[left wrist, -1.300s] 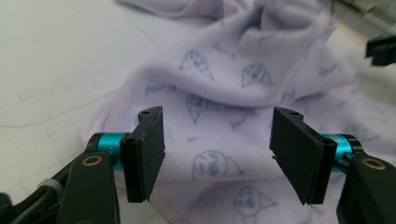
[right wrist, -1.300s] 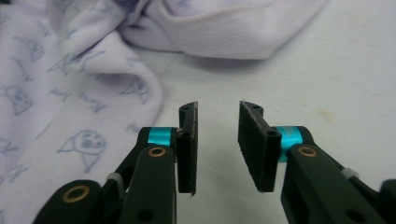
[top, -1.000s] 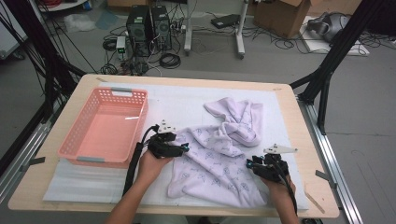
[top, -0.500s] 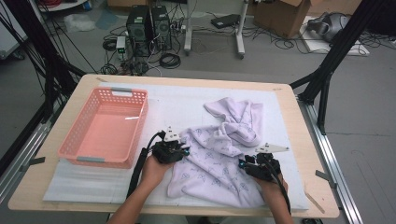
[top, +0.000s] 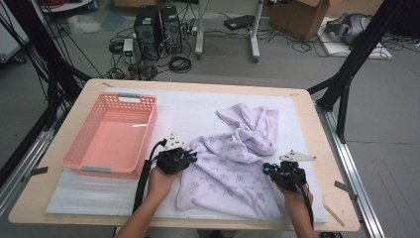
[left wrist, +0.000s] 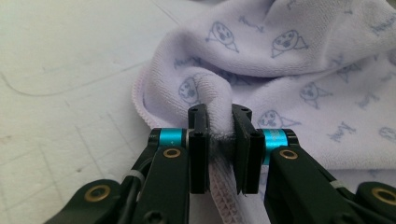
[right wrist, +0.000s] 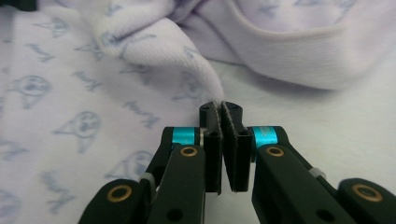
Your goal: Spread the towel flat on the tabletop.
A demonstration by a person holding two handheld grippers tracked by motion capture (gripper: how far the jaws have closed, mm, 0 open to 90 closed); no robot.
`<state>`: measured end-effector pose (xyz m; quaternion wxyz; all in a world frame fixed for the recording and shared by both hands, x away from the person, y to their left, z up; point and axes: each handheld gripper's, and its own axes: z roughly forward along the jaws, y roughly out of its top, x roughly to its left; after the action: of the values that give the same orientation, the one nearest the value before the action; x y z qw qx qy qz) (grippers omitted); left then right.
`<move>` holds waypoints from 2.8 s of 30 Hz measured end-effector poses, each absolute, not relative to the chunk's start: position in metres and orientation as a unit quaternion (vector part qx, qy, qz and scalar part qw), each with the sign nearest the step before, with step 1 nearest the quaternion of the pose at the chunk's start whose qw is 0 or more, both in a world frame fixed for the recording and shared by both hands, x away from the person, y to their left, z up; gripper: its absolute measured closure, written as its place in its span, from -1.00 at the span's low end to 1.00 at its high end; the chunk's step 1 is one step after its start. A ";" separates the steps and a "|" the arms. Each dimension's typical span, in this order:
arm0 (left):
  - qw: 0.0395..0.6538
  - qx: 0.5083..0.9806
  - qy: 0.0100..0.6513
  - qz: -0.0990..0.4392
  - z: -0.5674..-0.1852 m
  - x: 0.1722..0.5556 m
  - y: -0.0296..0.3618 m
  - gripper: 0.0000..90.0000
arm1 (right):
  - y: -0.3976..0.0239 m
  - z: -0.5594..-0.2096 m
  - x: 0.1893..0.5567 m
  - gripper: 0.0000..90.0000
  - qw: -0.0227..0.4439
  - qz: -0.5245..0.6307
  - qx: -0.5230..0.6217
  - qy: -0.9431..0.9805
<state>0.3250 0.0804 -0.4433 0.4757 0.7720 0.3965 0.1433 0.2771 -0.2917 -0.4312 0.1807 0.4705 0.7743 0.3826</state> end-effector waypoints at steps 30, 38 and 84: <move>0.485 0.741 0.436 0.162 -0.441 0.334 0.101 0.72 | -0.268 -0.447 0.284 0.31 0.133 0.384 0.444 0.799; 0.489 0.742 0.432 0.154 -0.441 0.333 0.102 0.71 | -0.262 -0.436 0.276 0.86 0.202 0.328 0.403 0.830; 0.482 0.752 0.420 0.157 -0.445 0.327 0.107 0.69 | -0.249 -0.429 0.309 0.89 0.161 0.373 0.397 0.823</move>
<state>0.3268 0.1067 -0.4453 0.4822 0.7525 0.4202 0.1574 0.3094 -0.2486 -0.4287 0.1609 0.3973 0.8228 0.3733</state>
